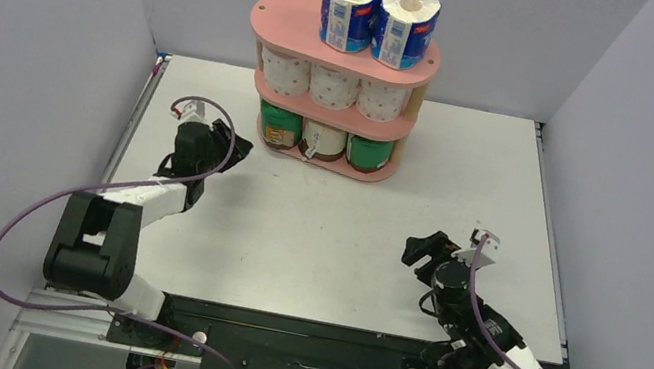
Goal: Place and organize the paper towels onto the shelf
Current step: Place the paper towel on the shelf.
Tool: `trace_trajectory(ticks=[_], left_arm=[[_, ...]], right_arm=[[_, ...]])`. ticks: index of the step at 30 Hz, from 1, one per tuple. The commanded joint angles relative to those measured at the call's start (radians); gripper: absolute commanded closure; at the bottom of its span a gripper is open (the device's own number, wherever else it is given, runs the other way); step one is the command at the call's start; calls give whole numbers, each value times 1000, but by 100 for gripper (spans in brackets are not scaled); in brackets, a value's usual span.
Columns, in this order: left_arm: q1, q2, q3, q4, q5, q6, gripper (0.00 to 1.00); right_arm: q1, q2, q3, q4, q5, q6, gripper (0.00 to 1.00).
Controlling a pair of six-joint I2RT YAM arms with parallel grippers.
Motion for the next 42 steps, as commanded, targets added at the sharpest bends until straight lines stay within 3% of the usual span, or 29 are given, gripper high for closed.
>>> trace_trajectory(ticks=[1, 4, 13, 31, 42], left_arm=[[6, 97, 110, 110, 70, 9, 64], [5, 155, 141, 129, 86, -12, 75], [1, 340, 257, 190, 130, -97, 84], [-40, 466, 385, 197, 131, -132, 84], [-27, 399, 342, 200, 126, -137, 83]], right_arm=[[-6, 32, -4, 113, 34, -21, 31], [-7, 33, -10, 117, 33, -14, 32], [-8, -35, 0, 32, 60, -8, 32], [-8, -65, 12, -24, 96, -3, 32], [-9, -62, 19, -26, 108, -11, 32]])
